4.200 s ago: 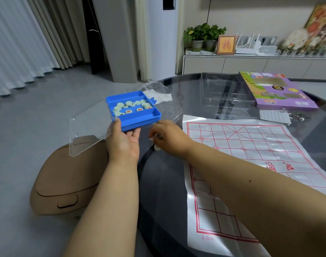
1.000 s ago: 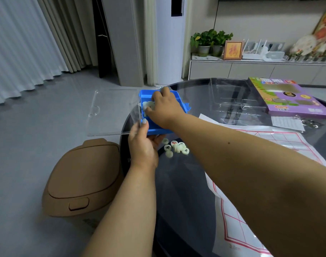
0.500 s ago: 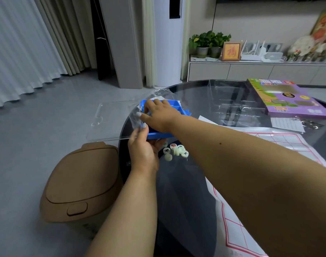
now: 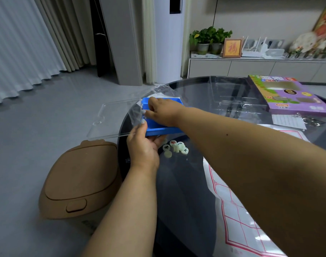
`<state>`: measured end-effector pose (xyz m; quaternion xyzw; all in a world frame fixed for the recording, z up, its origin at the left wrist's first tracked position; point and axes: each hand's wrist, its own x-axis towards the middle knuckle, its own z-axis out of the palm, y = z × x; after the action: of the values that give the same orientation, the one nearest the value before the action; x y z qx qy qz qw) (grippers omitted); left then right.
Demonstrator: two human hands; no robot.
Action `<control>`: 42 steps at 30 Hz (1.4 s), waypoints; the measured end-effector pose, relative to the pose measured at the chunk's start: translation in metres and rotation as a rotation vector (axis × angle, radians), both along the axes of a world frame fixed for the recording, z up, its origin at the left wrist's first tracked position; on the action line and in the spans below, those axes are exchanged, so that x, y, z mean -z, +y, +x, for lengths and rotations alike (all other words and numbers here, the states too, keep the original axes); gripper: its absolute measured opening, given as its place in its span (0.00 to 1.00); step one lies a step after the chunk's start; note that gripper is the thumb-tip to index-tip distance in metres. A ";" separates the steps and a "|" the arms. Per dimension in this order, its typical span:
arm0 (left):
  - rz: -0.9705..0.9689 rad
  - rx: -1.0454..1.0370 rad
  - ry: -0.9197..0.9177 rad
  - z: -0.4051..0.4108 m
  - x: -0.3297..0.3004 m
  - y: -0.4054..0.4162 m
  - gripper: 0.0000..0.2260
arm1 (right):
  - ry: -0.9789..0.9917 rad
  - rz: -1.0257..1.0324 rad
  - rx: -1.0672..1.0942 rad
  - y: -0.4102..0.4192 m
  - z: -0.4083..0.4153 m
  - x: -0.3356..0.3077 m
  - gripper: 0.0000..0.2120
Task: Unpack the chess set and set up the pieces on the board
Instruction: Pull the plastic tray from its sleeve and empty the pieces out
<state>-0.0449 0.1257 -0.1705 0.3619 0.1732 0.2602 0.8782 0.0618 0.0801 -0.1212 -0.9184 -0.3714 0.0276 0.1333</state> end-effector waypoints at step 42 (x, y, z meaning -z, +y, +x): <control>-0.006 -0.041 -0.012 0.002 0.000 0.001 0.08 | -0.010 0.019 0.064 -0.003 -0.001 0.003 0.15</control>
<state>-0.0429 0.1263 -0.1706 0.3542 0.1761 0.2800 0.8747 0.0606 0.0774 -0.1247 -0.9287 -0.3425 0.0152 0.1412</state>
